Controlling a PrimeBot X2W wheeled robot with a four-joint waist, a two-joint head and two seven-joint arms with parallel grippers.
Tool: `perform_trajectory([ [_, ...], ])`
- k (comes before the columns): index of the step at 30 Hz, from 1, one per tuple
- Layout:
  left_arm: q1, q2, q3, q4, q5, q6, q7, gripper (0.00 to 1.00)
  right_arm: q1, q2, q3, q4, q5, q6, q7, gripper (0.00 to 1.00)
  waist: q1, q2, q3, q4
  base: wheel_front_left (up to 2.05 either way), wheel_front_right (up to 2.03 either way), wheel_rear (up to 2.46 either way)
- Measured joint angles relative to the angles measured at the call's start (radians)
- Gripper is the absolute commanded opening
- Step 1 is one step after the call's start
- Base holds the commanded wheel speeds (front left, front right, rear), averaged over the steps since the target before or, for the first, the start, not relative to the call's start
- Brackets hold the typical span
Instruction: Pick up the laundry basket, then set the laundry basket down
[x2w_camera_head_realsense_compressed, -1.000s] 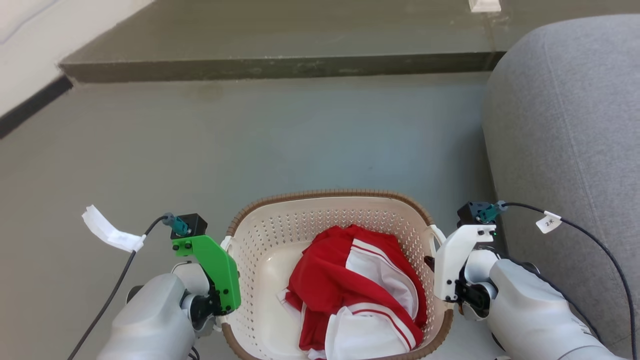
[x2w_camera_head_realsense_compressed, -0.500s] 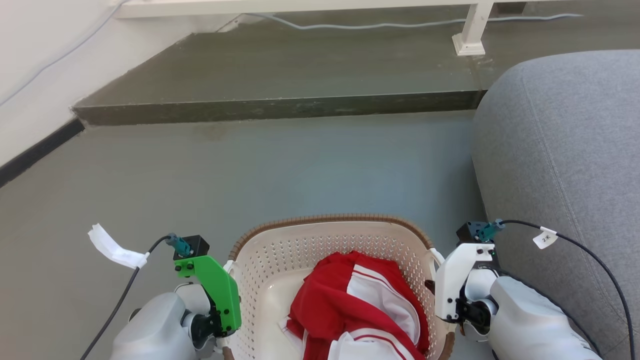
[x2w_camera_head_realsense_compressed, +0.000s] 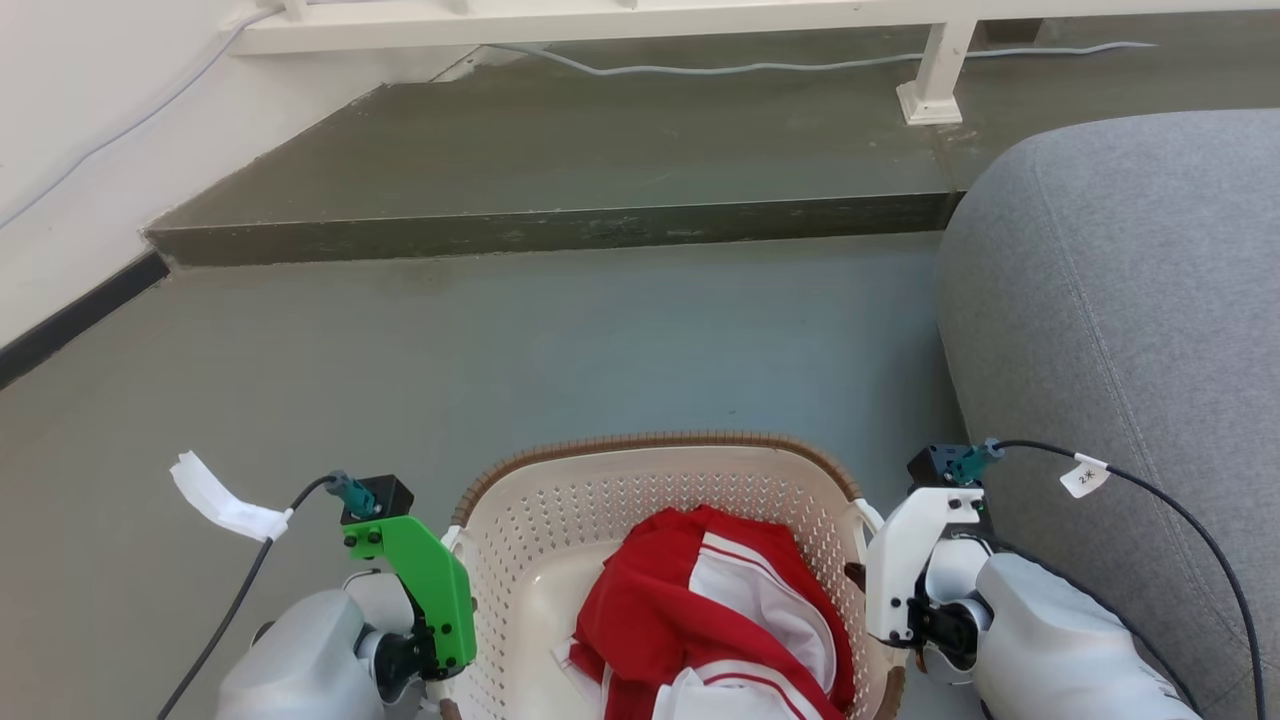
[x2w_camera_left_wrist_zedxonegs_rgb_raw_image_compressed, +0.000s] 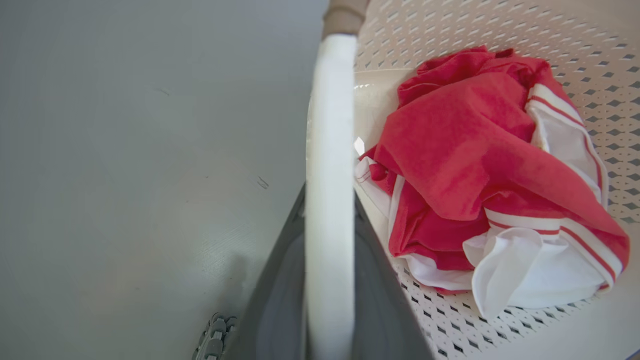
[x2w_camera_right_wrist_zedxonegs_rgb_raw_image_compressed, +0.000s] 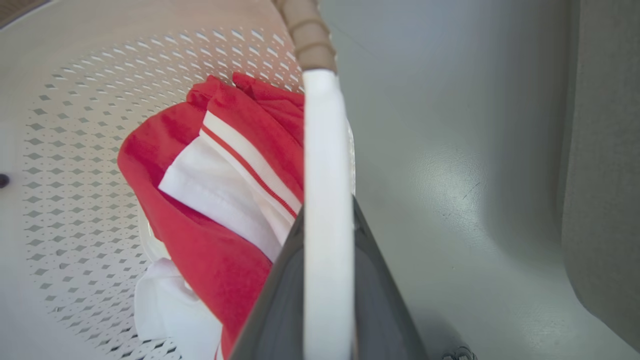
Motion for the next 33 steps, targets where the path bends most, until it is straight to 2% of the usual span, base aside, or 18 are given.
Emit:
perform_trajectory([
  [25, 0.003, 0.005, -0.021, 0.0, -0.015, 0.0, 0.004, 0.0, 0.0, 0.0, 0.032, 0.004, 0.034, 0.0, -0.001, 0.0, 0.0, 0.0, -0.011, -0.001, 0.0, 0.0, 0.0],
  [33, 0.002, 0.007, -0.021, 0.001, -0.014, 0.0, -0.032, 0.0, -0.003, 0.001, 0.048, 0.006, 0.013, 0.0, -0.06, 0.0, 0.0, 0.0, 0.001, -0.002, 0.0, 0.0, 0.0],
])
